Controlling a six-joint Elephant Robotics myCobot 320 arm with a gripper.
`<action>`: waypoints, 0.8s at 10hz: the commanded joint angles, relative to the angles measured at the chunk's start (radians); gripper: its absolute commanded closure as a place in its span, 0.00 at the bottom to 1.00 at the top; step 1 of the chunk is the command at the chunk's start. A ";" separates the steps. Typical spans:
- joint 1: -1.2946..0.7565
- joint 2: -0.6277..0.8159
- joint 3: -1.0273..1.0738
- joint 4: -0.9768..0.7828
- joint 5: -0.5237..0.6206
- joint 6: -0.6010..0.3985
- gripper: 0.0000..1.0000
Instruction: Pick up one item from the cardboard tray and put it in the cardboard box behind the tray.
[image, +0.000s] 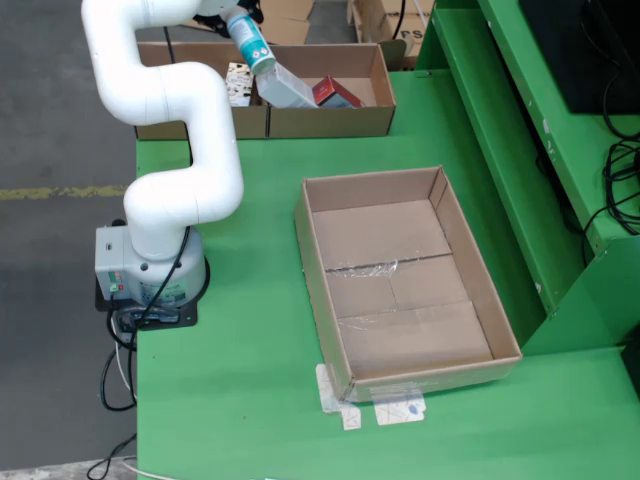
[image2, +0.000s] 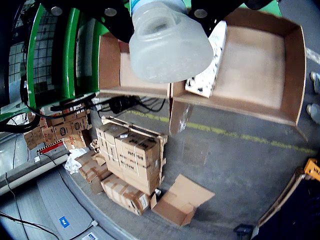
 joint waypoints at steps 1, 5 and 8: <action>0.046 -0.200 0.343 0.095 0.087 0.225 1.00; 0.126 -0.157 0.343 -0.140 0.166 0.304 1.00; 0.135 -0.158 0.343 -0.146 0.171 0.316 1.00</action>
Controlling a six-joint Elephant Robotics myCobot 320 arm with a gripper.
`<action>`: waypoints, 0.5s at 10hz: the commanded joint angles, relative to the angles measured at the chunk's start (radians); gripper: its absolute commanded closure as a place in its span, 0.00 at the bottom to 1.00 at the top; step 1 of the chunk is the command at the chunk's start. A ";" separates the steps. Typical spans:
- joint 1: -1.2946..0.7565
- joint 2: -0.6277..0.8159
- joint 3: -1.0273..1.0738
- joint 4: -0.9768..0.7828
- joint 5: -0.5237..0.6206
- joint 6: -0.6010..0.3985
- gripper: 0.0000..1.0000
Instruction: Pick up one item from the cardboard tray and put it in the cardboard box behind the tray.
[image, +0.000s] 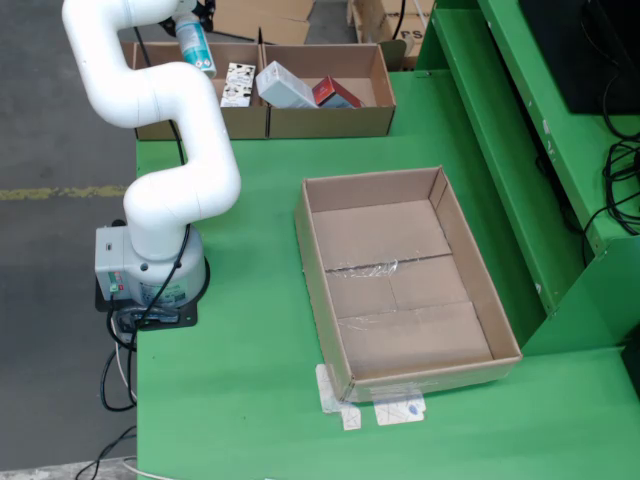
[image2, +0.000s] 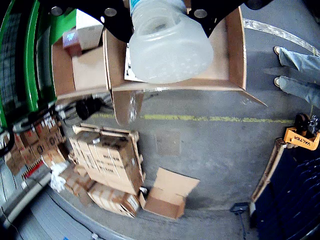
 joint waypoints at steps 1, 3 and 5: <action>0.007 0.041 0.029 -0.073 -0.002 0.059 1.00; -0.002 0.036 0.029 -0.074 0.005 0.065 1.00; -0.007 0.036 0.029 -0.078 0.011 0.064 1.00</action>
